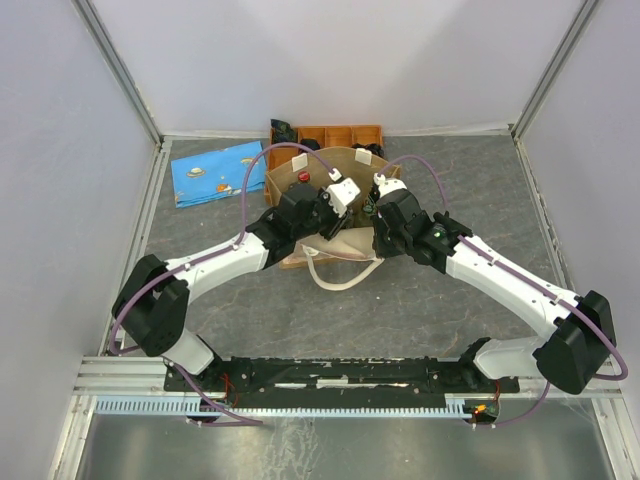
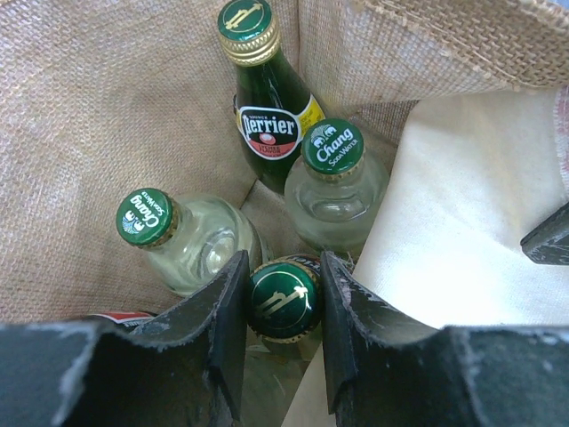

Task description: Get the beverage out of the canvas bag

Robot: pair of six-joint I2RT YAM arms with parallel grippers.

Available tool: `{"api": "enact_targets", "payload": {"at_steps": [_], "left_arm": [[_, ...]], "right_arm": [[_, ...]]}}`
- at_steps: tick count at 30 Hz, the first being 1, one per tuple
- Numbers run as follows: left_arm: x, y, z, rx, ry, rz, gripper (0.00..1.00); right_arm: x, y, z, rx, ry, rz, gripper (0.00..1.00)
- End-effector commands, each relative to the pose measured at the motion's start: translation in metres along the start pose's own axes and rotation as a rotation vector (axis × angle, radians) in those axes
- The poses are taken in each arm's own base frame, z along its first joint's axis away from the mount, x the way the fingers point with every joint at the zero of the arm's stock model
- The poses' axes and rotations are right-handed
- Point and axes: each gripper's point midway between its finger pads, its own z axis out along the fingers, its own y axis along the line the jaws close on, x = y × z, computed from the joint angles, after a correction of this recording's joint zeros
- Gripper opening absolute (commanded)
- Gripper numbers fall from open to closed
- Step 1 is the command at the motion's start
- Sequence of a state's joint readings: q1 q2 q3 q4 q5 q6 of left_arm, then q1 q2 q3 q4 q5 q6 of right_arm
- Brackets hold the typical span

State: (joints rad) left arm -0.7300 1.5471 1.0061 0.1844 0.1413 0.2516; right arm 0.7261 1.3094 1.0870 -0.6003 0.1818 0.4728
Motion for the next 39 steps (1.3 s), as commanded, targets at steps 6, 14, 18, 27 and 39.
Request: {"api": "enact_targets", "payload": {"at_steps": [6,14,18,27,39], "left_arm": [[-0.119,0.033,-0.039,-0.094,-0.223,0.095,0.03],[-0.184,0.051,-0.074,-0.169,-0.358,0.105,0.03],[-0.218,0.065,-0.098,-0.232,-0.404,0.117,0.03],[-0.286,0.11,-0.168,-0.451,-0.428,0.143,0.03],[-0.286,0.164,-0.265,-0.803,-0.352,0.086,0.03]], "right_arm": [[-0.023,0.01,-0.009,-0.046,-0.084,0.0,0.0],[-0.022,0.014,-0.006,-0.062,-0.076,-0.004,0.0],[-0.022,0.014,-0.006,-0.065,-0.074,-0.005,0.0],[-0.022,0.018,-0.003,-0.079,-0.075,-0.007,0.0],[-0.023,0.02,-0.003,-0.094,-0.075,-0.021,0.0]]}}
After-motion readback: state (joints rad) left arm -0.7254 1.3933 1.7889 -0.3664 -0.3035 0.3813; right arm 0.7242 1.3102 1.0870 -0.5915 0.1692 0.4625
